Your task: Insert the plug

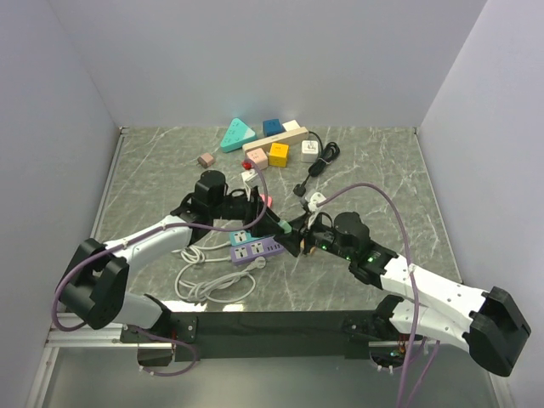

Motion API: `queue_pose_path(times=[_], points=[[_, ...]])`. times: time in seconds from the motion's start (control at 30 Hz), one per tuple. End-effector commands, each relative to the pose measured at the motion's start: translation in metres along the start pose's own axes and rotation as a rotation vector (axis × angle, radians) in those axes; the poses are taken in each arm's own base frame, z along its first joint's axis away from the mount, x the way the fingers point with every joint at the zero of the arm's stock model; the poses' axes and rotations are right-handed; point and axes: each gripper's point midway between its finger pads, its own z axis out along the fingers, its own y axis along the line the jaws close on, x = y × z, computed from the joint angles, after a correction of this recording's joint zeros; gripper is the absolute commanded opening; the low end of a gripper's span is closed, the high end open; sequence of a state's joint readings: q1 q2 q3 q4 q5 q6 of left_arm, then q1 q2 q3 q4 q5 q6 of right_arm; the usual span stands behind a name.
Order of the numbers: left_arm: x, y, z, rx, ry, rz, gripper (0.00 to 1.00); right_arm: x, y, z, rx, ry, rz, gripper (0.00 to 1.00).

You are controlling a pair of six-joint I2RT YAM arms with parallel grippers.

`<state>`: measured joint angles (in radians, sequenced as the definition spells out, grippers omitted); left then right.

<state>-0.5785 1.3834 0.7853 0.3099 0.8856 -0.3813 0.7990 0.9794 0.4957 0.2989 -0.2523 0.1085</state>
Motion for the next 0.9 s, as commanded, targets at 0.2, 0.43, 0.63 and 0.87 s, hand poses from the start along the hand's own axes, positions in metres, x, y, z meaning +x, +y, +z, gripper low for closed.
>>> queue_pose_path(times=[0.2,0.43,0.63,0.87], points=[[0.000,-0.026,0.007,0.150,0.039,0.073,0.35,-0.033,-0.003,-0.006,0.036,-0.125,-0.044,0.33],[-0.002,-0.028,0.008,0.178,0.027,0.095,0.00,-0.043,-0.004,-0.007,0.045,-0.133,-0.071,0.51],[-0.010,-0.023,0.001,0.177,-0.022,0.095,0.00,-0.055,0.005,-0.003,-0.012,-0.126,-0.110,0.90],[-0.021,-0.010,-0.022,0.138,-0.084,0.090,0.00,-0.075,0.003,-0.005,-0.049,-0.145,-0.131,0.96]])
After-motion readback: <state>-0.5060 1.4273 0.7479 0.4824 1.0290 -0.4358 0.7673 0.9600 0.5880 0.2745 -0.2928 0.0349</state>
